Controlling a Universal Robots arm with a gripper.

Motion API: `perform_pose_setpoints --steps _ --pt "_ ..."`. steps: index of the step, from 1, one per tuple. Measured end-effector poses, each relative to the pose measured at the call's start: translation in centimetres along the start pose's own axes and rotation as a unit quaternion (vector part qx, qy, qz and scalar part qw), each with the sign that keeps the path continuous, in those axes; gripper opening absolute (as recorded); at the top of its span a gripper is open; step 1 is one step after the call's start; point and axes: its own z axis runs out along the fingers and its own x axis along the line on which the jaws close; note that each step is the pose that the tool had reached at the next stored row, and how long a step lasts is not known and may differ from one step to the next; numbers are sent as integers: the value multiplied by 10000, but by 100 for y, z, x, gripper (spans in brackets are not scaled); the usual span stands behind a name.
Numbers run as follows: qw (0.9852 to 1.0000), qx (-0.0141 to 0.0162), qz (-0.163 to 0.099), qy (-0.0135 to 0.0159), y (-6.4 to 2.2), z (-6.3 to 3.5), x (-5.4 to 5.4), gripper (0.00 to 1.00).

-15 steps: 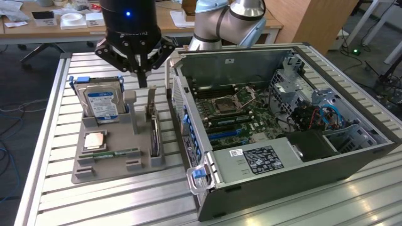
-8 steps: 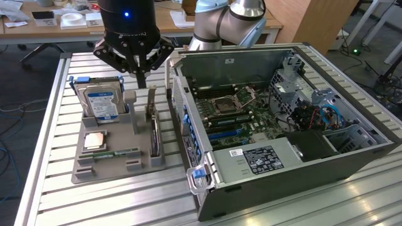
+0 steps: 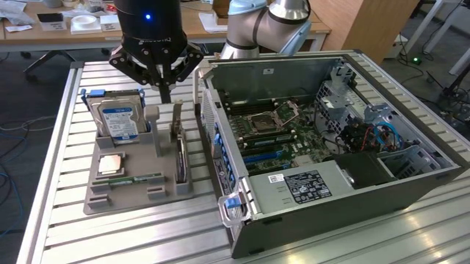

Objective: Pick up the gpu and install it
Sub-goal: 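Pick up the gpu and move the gpu toward the slot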

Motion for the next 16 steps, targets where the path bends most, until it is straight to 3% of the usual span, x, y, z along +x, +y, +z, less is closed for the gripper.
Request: perform_pose_setpoints --steps 3,5,6,10,16 --pt "10000 0 0 0 0 0 0 11" --pt "10000 0 0 0 0 0 0 23" --pt "10000 0 0 0 0 0 0 23" --pt "10000 0 0 0 0 0 0 42" --pt "10000 -1 0 -1 -2 40 2 42"
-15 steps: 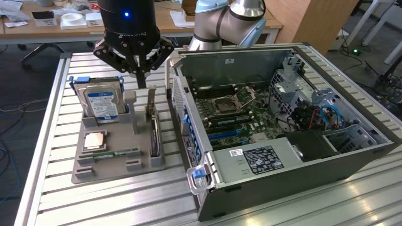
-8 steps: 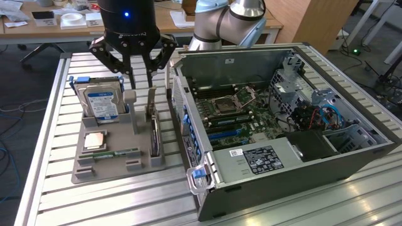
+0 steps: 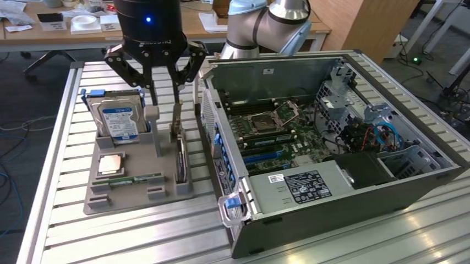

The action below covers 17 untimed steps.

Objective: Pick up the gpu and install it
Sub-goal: 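Pick up the gpu and move the gpu toward the slot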

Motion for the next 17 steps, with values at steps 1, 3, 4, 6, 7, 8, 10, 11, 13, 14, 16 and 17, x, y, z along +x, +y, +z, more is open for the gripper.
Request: perform_pose_setpoints --steps 1,3,4,6,7,8,10,11,13,14,16,17 --pt "10000 0 0 1 -1 17 1 42" --pt "10000 0 0 1 -2 54 2 42" --pt "10000 0 0 0 -3 71 3 42" --pt "10000 1 0 1 -6 108 5 42" --pt "10000 0 0 1 -6 126 6 42" --pt "10000 0 0 0 -7 144 6 42" --pt "10000 0 0 0 -9 181 8 42" --pt "10000 0 0 0 -10 199 9 42" --pt "10000 0 0 1 -12 236 10 42" --pt "10000 0 0 1 -13 254 11 42" --pt "10000 0 0 1 -15 289 13 42" --pt "10000 0 0 1 -16 308 14 42"
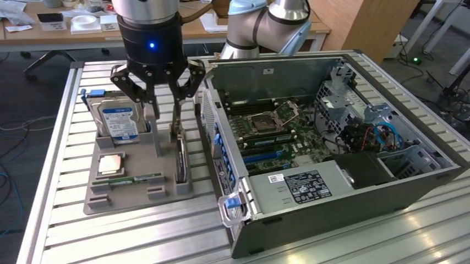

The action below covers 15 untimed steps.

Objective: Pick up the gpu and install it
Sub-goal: 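Pick up the gpu and move the gpu toward the slot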

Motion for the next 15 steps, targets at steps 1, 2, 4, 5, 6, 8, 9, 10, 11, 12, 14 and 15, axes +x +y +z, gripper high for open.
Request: perform_pose_setpoints --steps 1,2,4,5,6,8,9,10,11,12,14,15 --pt "10000 0 0 0 -1 18 1 42" --pt "10000 0 0 0 -2 37 2 42" --pt "10000 -1 0 -1 -4 74 3 42" --pt "10000 0 0 0 -4 91 4 42" --pt "10000 0 1 0 -5 109 5 42" --pt "10000 0 0 0 -6 146 7 42" --pt "10000 0 0 0 -6 164 8 42" --pt "10000 0 0 0 -6 182 8 42" --pt "10000 0 0 0 -5 201 9 42" --pt "10000 0 1 0 -4 218 11 42" --pt "10000 0 0 0 -4 255 12 42" --pt "10000 0 0 0 -4 272 13 42"
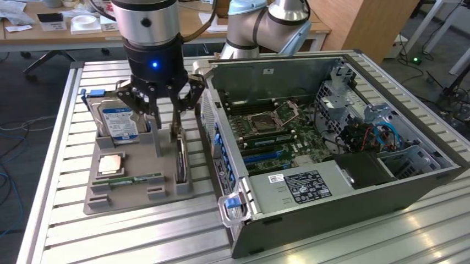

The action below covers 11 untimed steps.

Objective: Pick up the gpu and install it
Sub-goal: 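Pick up the gpu and move the gpu toward the slot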

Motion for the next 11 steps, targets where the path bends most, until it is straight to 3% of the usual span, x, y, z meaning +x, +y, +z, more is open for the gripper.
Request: perform_pose_setpoints --steps 11 --pt "10000 -3 0 -1 0 41 1 42"
